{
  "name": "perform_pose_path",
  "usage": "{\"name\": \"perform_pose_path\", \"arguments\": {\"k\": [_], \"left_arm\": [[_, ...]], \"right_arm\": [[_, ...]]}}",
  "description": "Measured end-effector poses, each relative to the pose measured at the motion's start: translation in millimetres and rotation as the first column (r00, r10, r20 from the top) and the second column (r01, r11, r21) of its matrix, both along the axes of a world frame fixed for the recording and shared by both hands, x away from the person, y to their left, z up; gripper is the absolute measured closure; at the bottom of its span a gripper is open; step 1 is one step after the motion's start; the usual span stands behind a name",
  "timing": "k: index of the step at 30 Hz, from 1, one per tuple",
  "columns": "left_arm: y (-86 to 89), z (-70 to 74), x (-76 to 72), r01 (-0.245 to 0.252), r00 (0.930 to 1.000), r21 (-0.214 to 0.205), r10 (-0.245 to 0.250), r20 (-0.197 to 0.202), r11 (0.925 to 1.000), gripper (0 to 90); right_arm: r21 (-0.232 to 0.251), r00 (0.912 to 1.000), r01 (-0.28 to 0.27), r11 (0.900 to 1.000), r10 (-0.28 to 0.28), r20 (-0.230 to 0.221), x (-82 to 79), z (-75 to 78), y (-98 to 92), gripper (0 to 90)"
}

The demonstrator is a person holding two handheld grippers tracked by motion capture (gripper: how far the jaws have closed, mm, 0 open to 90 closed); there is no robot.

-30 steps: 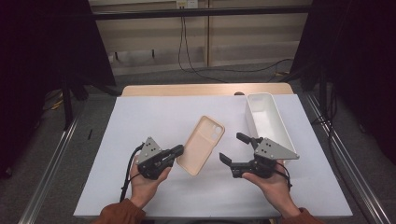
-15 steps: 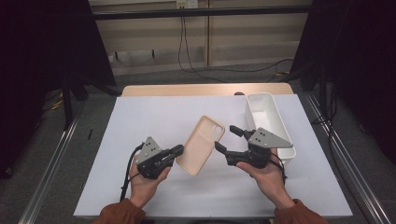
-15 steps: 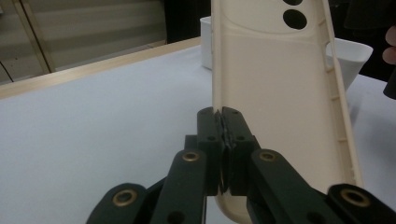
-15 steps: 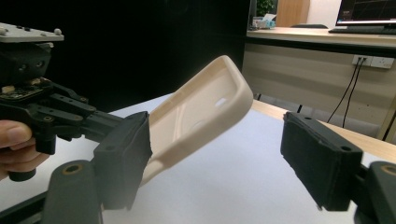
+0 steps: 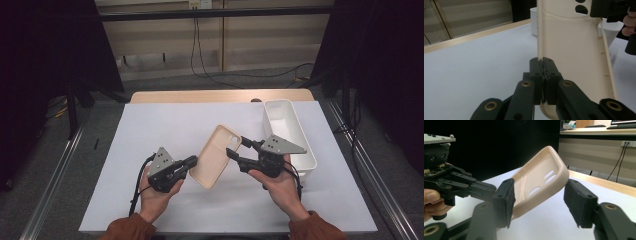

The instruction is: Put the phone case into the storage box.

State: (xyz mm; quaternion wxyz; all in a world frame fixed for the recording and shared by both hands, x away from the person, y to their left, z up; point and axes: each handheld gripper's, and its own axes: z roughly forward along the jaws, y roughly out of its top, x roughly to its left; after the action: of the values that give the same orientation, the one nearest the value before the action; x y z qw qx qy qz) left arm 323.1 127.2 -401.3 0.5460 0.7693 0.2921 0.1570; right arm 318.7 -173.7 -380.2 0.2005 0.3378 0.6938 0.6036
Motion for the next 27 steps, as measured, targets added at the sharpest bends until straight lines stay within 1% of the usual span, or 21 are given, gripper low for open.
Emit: {"name": "perform_pose_path", "arguments": {"k": [4, 7, 11, 15, 17, 19, 27], "left_arm": [[-0.6, -0.4, -0.2, 0.000, 1.0000, 0.006, 0.000, 0.002, 1.0000, 87.4], [-0.3, -0.5, 0.2, 0.000, 1.0000, 0.010, 0.000, 0.006, 0.9999, 87.4], [-0.1, -0.3, 0.1, -0.007, 0.9999, 0.012, 0.007, 0.010, 0.9999, 87.4], [-0.5, -0.8, 0.1, -0.004, 0.9999, 0.012, 0.004, 0.010, 0.9999, 87.4], [-1.0, -0.9, -0.4, -0.008, 0.9999, 0.015, 0.008, 0.015, 0.9999, 87.4], [-0.9, -0.9, -0.4, -0.005, 0.9998, 0.027, 0.004, 0.022, 0.9996, 87.3], [-2.8, -2.7, -0.6, -0.003, 0.9997, 0.038, 0.002, 0.023, 0.9993, 87.0]], "right_arm": [[-0.010, 0.9999, -0.011, 0.9999, 0.011, -0.006, 0.6, -1.4, 1.7, 48.2], [0.003, 0.9998, -0.016, 0.9999, 0.016, -0.014, 1.2, -1.7, 2.0, 52.2], [0.011, 0.9994, -0.021, 0.9997, 0.022, -0.025, 2.1, -2.2, 1.5, 54.7], [0.016, 0.9993, -0.019, 0.9997, 0.019, -0.033, 2.4, -2.7, 1.3, 57.0], [0.018, 0.9993, -0.018, 0.9997, 0.019, -0.033, 2.7, -2.6, 1.0, 59.0], [0.024, 0.9992, -0.020, 0.9995, 0.021, -0.033, 3.0, -2.6, 0.9, 60.5], [0.043, 0.9995, -0.026, 0.9988, 0.026, -0.019, 2.4, -0.6, 0.9, 68.3]]}}
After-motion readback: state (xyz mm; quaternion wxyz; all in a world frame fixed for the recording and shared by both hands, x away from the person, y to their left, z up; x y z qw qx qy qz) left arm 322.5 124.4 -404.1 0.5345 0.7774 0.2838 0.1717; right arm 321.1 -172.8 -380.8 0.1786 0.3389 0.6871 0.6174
